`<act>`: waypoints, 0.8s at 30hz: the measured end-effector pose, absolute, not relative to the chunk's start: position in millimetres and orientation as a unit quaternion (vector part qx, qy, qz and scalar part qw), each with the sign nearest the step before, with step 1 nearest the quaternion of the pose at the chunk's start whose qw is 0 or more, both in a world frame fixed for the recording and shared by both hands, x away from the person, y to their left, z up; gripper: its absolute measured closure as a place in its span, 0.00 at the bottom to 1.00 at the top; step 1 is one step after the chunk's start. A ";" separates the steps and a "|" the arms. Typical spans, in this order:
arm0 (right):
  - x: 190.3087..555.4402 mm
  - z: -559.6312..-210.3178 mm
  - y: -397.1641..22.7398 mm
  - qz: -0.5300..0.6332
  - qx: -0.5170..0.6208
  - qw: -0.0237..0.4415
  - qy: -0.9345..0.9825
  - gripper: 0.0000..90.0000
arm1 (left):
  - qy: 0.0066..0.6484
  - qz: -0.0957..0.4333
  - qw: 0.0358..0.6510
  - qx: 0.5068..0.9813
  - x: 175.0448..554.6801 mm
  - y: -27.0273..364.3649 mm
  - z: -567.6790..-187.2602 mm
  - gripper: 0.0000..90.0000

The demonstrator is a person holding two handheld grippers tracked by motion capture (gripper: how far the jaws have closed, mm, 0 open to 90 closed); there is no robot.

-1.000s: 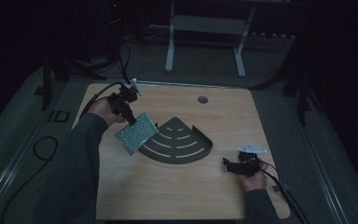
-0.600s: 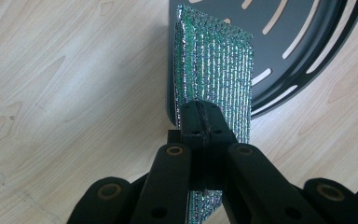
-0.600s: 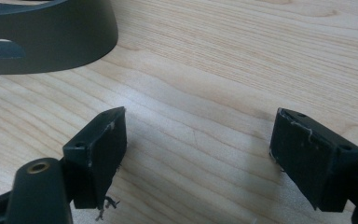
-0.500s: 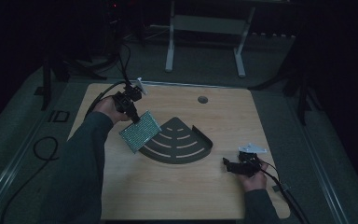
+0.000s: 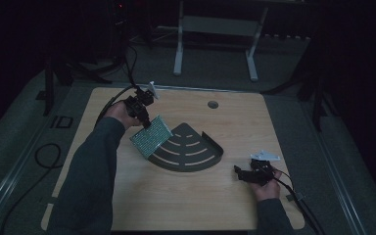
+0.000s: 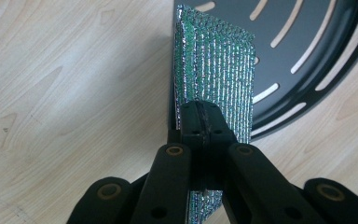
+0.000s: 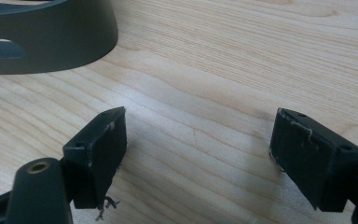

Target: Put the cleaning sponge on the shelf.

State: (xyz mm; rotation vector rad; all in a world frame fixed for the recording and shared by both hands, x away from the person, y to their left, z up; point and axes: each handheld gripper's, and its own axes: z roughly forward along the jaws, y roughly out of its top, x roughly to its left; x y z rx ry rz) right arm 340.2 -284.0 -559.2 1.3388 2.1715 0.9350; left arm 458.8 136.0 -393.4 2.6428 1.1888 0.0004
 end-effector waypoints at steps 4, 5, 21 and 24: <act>340.2 -559.2 -284.0 0.336 0.482 0.211 0.781 0.20 | 0.405 0.004 0.120 0.906 461.2 132.1 -395.3 1.00; 340.3 -559.2 -284.0 0.337 0.482 0.211 0.781 0.20 | 0.406 0.004 0.121 0.906 461.9 131.0 -395.7 1.00; 340.5 -559.2 -284.1 0.336 0.481 0.211 0.782 0.20 | 0.406 0.012 0.105 0.908 469.2 113.8 -404.7 1.00; 340.6 -559.2 -284.2 0.337 0.480 0.211 0.782 0.20 | 0.407 0.011 0.106 0.907 470.6 110.0 -406.8 1.00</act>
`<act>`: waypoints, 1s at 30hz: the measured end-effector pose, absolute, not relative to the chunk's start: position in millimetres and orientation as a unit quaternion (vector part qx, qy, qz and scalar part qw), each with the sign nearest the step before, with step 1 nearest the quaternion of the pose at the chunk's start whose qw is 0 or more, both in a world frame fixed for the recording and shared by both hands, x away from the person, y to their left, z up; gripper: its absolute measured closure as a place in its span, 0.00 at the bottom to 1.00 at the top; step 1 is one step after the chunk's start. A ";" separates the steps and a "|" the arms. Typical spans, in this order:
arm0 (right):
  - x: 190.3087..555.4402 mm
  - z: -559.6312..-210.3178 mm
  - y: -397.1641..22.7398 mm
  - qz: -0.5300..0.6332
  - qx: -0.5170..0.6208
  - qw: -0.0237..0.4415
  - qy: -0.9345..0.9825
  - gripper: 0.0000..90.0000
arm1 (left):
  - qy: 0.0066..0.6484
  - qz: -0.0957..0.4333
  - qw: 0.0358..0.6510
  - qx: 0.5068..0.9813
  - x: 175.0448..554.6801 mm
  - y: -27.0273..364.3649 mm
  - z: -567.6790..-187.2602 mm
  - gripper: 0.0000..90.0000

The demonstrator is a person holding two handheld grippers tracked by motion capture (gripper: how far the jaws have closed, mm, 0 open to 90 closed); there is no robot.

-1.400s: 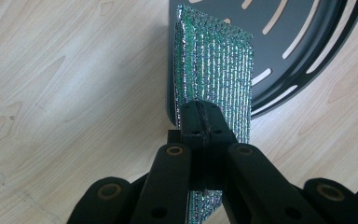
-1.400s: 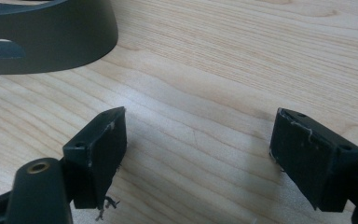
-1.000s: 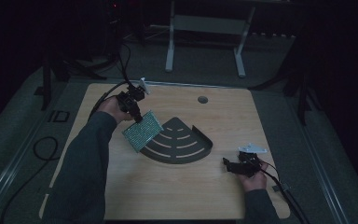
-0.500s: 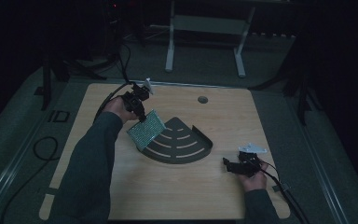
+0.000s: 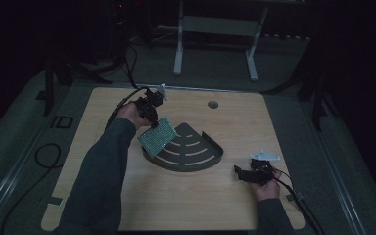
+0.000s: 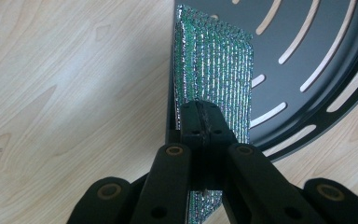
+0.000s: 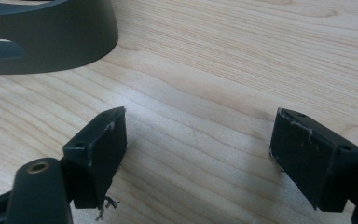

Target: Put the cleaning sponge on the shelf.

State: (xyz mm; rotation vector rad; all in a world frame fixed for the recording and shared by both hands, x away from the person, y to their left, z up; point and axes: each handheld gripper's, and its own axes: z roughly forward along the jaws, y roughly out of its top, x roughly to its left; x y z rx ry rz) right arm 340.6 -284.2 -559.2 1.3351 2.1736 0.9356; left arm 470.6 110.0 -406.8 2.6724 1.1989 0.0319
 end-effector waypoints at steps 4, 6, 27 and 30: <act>340.6 -559.2 -284.2 0.337 0.480 0.211 0.782 0.20 | 0.407 0.011 0.108 0.907 472.2 105.4 -408.5 1.00; 340.6 -559.2 -284.2 0.337 0.480 0.210 0.782 0.20 | 0.407 0.011 0.109 0.907 473.3 103.3 -409.2 1.00; 340.7 -559.2 -284.2 0.337 0.480 0.210 0.782 0.20 | 0.407 0.028 0.087 0.909 480.7 86.0 -426.0 1.00; 340.7 -559.2 -284.1 0.337 0.480 0.210 0.782 0.20 | 0.406 0.030 0.079 0.910 480.3 83.4 -429.3 1.00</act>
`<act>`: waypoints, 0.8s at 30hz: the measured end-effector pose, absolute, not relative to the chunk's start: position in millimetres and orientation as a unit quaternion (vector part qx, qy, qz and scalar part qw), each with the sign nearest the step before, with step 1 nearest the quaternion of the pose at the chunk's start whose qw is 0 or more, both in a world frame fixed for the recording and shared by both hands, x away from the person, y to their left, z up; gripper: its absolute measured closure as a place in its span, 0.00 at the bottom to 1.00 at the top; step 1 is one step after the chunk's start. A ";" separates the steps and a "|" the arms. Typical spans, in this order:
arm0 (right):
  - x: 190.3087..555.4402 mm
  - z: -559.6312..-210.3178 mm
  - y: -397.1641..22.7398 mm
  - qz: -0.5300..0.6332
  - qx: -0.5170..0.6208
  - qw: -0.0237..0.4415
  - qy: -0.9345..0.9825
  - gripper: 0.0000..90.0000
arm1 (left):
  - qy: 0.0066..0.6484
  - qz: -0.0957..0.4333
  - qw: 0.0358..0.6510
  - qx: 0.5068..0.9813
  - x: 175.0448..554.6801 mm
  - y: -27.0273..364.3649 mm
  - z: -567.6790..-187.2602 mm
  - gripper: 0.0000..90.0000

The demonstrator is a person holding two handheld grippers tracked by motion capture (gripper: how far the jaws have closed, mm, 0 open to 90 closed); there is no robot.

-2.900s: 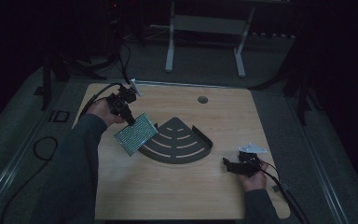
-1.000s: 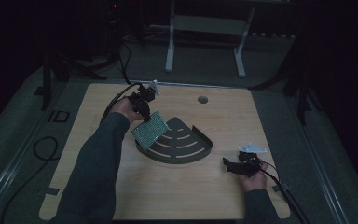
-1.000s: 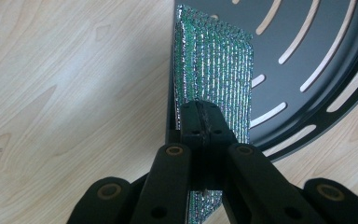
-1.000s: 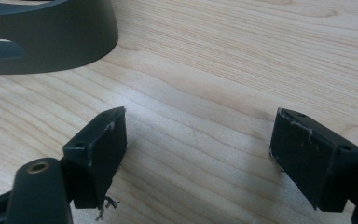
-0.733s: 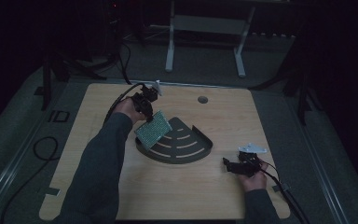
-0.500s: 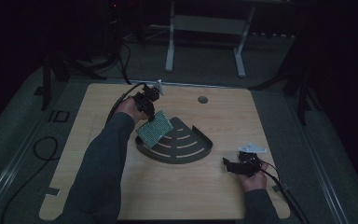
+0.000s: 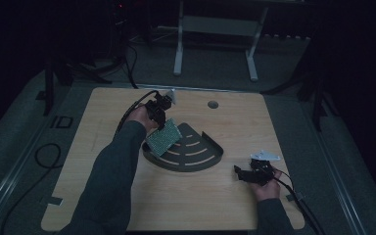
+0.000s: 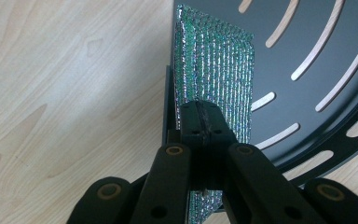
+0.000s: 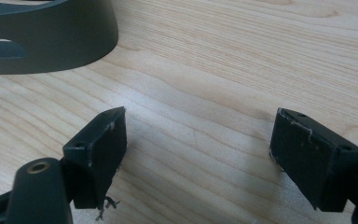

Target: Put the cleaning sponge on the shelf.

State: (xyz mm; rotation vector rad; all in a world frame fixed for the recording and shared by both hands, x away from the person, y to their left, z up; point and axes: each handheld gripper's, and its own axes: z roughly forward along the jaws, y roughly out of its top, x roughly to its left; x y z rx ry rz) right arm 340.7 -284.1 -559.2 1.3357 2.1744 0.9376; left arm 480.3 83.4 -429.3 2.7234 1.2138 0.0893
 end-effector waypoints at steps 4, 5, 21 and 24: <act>340.7 -559.2 -284.2 0.337 0.480 0.210 0.782 0.20 | 0.402 0.033 0.071 0.912 480.4 80.1 -432.8 1.00; 340.7 -559.2 -284.2 0.337 0.480 0.210 0.783 0.20 | 0.401 0.033 0.068 0.913 480.5 79.2 -433.9 1.00; 340.8 -559.2 -284.3 0.337 0.479 0.210 0.783 0.20 | 0.392 0.039 0.031 0.919 478.3 72.0 -451.4 1.00; 340.8 -559.2 -284.3 0.337 0.479 0.210 0.783 0.20 | 0.393 0.045 0.024 0.918 478.6 71.7 -452.9 1.00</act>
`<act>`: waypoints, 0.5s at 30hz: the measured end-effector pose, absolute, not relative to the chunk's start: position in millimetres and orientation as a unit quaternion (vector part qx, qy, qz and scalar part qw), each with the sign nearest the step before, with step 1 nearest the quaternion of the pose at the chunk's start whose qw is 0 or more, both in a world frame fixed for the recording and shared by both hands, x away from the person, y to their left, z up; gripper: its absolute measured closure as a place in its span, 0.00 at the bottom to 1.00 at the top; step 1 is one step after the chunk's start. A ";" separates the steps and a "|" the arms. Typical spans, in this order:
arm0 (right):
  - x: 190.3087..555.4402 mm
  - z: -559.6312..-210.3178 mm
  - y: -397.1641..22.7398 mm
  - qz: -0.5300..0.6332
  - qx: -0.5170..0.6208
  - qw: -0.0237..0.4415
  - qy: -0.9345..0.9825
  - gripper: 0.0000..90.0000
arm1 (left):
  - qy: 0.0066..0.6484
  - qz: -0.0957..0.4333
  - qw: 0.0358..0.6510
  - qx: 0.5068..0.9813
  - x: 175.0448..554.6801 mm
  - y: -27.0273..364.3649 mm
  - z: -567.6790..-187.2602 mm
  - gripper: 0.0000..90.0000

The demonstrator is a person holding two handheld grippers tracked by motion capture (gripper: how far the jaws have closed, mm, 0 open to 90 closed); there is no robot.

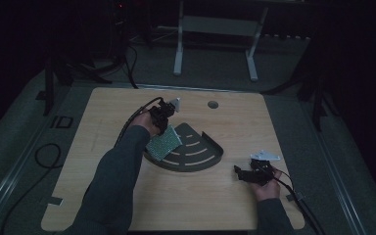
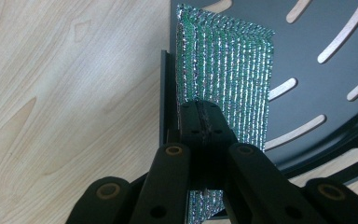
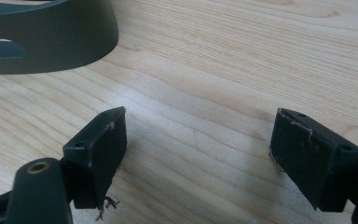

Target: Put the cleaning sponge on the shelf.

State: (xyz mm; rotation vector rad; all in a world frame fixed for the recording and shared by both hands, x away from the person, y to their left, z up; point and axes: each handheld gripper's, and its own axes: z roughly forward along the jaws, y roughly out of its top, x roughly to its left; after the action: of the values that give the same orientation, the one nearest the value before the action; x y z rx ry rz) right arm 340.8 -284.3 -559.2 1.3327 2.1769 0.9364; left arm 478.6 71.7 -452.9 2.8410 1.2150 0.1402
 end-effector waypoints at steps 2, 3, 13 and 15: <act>340.8 -559.2 -284.3 0.337 0.479 0.210 0.783 0.20 | 0.392 0.048 0.017 0.919 478.8 71.8 -453.7 1.00; 340.8 -559.2 -284.3 0.337 0.479 0.210 0.783 0.20 | 0.392 0.048 0.016 0.918 478.9 72.0 -454.0 0.99; 340.9 -559.2 -284.4 0.337 0.479 0.210 0.783 0.20 | 0.392 0.049 0.006 0.919 480.3 71.2 -458.8 1.00; 340.9 -559.2 -284.4 0.337 0.479 0.210 0.783 0.20 | 0.393 0.049 0.002 0.918 480.9 71.9 -460.2 1.00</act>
State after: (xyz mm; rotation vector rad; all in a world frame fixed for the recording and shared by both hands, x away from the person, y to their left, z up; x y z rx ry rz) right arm 340.9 -284.4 -559.2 1.3314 2.1775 0.9364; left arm 480.9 71.9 -460.2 2.8805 1.2320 0.1529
